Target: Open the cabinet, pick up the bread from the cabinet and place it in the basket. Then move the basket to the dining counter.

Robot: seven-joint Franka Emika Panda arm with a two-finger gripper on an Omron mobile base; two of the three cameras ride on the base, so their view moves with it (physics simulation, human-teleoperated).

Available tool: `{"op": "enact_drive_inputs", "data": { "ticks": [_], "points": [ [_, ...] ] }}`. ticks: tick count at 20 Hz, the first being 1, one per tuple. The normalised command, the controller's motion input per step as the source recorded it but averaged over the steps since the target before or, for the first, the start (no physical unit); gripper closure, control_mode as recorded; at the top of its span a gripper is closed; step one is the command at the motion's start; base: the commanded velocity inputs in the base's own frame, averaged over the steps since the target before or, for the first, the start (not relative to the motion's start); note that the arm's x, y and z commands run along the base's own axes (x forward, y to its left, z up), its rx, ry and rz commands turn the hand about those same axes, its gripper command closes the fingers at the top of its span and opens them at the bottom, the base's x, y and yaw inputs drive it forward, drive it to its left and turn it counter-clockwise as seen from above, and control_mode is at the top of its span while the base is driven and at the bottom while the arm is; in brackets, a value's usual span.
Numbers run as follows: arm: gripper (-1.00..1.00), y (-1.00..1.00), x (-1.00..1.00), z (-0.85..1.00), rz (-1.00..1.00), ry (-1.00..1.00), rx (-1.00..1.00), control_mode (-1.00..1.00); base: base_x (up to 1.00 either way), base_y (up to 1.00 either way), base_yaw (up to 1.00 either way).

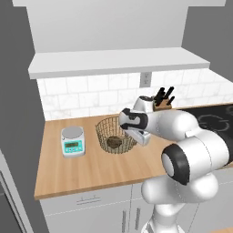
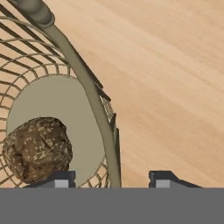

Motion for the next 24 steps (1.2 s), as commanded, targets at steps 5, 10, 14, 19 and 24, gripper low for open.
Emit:
{"op": "enact_drive_inputs", "data": {
  "ticks": [5,10,14,19,24],
  "points": [
    [1.0,-0.13,-0.24,-0.08,0.0,0.0,0.0,-1.0,0.0,0.0,0.0],
    [1.0,-0.26,-0.44,0.31,-0.02,0.0,0.01,-1.0,0.0,0.0,0.0],
    [1.0,-0.24,-0.49,0.78,-0.05,0.0,0.02,-1.0,0.0,0.0,0.0],
    [1.0,-0.17,-0.77,0.98,-0.08,-0.11,0.01,-1.0,0.0,0.0,0.0],
    [1.0,-0.35,-0.99,0.74,-0.1,-0.12,0.02,-1.0,0.0,0.0,0.0]
  ]
}}
